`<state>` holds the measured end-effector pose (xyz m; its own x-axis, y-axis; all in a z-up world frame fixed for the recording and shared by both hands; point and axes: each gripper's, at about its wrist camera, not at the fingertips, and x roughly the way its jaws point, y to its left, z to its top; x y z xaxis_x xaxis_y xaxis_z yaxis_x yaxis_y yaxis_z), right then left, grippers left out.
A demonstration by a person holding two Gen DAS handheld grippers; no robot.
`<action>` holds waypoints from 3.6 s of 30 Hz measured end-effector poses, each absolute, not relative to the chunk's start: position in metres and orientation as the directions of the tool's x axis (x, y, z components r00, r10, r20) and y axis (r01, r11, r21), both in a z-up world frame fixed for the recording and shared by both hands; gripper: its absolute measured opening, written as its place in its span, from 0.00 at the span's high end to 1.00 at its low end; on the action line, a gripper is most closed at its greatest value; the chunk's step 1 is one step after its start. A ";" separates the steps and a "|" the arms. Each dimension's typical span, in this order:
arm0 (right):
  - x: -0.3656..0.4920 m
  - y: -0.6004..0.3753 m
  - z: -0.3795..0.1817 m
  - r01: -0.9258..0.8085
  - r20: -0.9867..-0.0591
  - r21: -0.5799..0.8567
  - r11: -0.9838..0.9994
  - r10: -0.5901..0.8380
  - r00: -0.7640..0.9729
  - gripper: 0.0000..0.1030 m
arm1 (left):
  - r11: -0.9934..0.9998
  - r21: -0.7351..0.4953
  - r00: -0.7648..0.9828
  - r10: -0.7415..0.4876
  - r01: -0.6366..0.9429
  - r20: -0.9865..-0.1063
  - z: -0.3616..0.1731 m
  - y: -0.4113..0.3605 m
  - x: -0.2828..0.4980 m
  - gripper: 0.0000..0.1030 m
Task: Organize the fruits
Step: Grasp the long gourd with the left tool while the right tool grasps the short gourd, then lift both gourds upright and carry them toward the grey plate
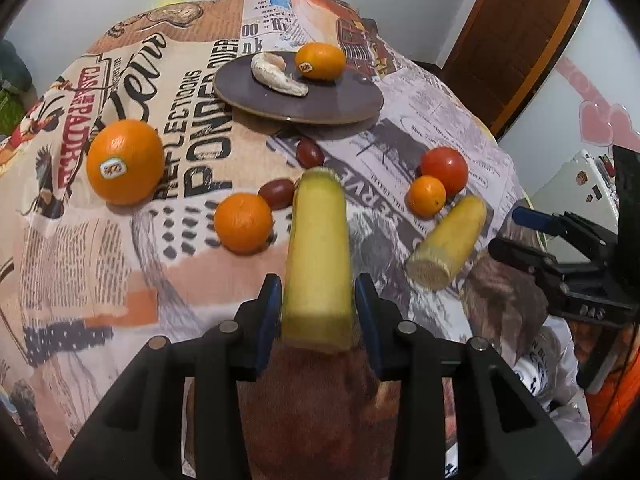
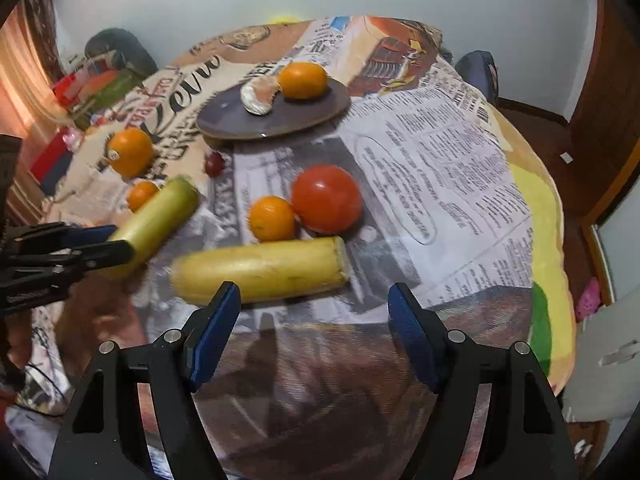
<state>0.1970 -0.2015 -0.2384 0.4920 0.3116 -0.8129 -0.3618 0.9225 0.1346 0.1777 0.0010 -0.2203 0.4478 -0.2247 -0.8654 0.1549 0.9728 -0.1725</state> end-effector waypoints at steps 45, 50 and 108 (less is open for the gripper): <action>0.230 -0.204 -0.257 -0.255 -0.842 0.289 0.923 0.371 0.391 0.29 | 0.969 -0.186 0.418 -0.239 0.164 -0.876 -0.239 -0.006 0.179 0.64; 0.219 -0.208 -0.246 -0.231 -0.840 0.252 0.940 0.331 0.430 0.29 | 0.969 -0.183 0.427 -0.238 0.166 -0.873 -0.237 -0.003 0.177 0.64; 0.229 -0.188 -0.157 -0.439 -0.689 0.218 0.872 0.456 0.563 0.66 | 0.979 -0.156 0.673 -0.205 0.134 -0.711 -0.124 0.007 0.191 0.65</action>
<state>0.2295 -0.1876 -0.1573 0.5633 0.4564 -0.6888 -0.4390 0.8715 0.2184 0.1908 0.0073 -0.1236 0.6727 -0.2054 -0.7108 0.1342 0.9786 -0.1559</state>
